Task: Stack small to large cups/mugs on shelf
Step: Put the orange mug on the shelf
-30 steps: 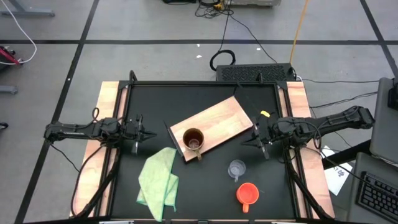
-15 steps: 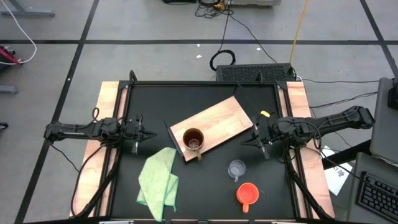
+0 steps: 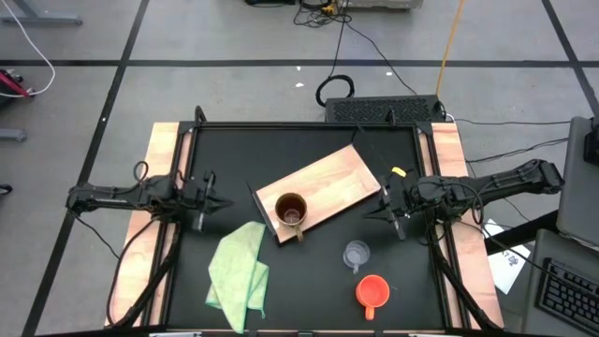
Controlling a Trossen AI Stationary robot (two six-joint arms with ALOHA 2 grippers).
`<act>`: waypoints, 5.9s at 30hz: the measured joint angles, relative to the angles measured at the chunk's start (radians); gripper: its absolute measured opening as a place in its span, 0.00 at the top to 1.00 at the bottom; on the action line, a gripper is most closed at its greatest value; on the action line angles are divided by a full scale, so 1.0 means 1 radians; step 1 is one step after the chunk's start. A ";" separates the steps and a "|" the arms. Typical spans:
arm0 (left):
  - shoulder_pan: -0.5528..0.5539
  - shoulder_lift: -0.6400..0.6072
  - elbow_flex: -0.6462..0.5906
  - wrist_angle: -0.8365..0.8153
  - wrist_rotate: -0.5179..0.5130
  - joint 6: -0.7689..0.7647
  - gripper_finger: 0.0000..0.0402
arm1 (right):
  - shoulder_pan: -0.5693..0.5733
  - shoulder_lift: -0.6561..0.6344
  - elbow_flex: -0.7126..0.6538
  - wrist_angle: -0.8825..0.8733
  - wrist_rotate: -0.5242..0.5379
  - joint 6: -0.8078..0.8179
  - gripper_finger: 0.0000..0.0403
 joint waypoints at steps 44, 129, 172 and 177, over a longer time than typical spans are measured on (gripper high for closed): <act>-0.352 0.945 0.489 0.340 -0.183 0.136 1.00 | 0.000 0.000 0.001 0.000 0.000 -0.008 1.00; -0.283 1.502 1.019 0.180 0.098 0.174 1.00 | -0.014 0.000 0.001 0.004 0.000 -0.031 1.00; -0.369 1.341 0.845 0.340 -0.132 0.176 1.00 | -0.001 -0.003 0.001 0.057 0.000 -0.035 1.00; -0.370 1.190 0.682 0.373 -0.263 0.155 1.00 | -0.001 -0.004 0.001 0.060 0.000 -0.052 1.00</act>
